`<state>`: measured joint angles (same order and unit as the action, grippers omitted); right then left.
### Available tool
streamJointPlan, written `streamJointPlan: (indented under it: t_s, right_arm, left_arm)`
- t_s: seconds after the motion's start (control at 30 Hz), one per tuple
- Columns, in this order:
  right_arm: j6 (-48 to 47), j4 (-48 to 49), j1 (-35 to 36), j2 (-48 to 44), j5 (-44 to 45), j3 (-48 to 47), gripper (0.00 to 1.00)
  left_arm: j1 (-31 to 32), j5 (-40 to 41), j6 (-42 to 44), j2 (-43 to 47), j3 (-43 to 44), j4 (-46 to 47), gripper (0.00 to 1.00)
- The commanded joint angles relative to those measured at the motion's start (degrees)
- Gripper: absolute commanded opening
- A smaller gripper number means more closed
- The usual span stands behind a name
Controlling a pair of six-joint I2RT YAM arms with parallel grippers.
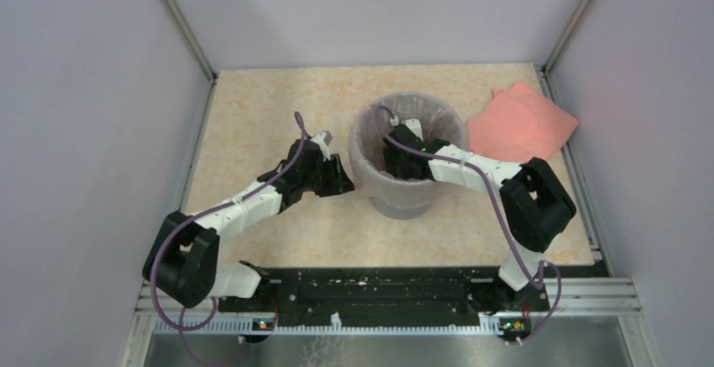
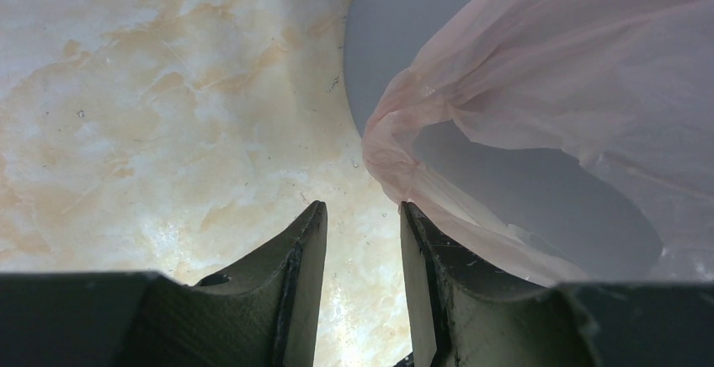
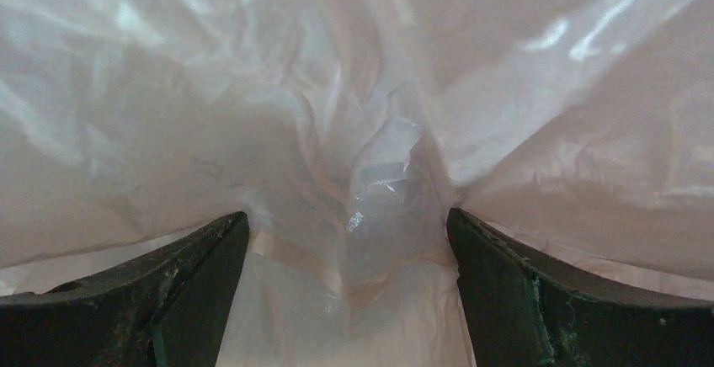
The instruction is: Put the trash bags into the trash bin
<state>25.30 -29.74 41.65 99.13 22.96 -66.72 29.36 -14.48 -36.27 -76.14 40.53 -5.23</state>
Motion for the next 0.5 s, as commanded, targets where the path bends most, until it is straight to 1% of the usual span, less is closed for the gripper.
streamJointPlan:
  t_s: [0.0,0.23,0.47]
  right_arm:
    - [0.2,2.3,-0.5,1.6,3.2,0.9,0.87]
    - [0.2,3.2,-0.5,2.8,5.8,1.3,0.87]
    - [-2.3,3.6,-0.5,4.0,4.7,0.6,0.86]
  left_arm:
    - [0.3,-0.8,0.9,0.8,2.4,0.4,0.44]
    - [0.2,-0.5,1.3,1.8,3.3,-1.4,0.46]
    - [0.2,-0.5,1.6,3.0,4.9,-3.0,0.46]
